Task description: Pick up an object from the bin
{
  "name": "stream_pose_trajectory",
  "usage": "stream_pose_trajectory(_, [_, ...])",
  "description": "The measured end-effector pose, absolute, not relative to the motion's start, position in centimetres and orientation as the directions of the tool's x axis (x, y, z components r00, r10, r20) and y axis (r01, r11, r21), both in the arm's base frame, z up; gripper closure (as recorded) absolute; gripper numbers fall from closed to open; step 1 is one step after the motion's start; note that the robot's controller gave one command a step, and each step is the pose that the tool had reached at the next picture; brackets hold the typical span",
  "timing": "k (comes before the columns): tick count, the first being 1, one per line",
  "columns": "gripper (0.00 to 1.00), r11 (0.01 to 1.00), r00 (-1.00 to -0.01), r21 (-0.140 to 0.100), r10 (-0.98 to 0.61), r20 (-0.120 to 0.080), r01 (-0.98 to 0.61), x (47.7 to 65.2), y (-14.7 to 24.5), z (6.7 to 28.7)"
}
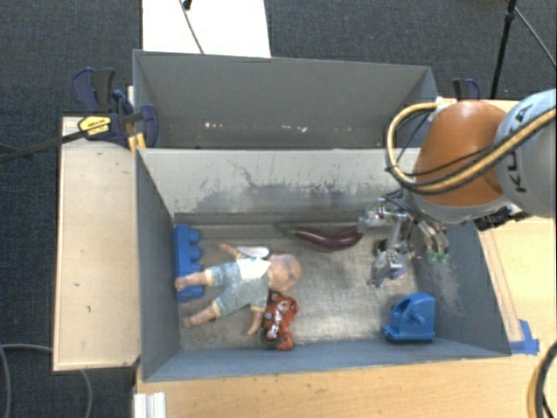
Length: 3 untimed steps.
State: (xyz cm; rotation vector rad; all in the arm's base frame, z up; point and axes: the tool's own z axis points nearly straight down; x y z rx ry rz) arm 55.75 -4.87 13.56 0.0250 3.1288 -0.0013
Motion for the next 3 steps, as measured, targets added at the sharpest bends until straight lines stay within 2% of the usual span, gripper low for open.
stream_pose_trajectory(1, [0.0,1.0,-1.0,0.0,0.027,-0.005,0.027,56.5,-5.3,8.3])
stream_pose_trajectory(2, [0.0,1.0,-1.0,-0.006,-0.004,0.0,-0.004,58.0,-3.9,7.1])
stream_pose_trajectory(3, [0.0,1.0,-1.0,0.0,-0.025,0.004,-0.025,56.7,0.4,11.5])
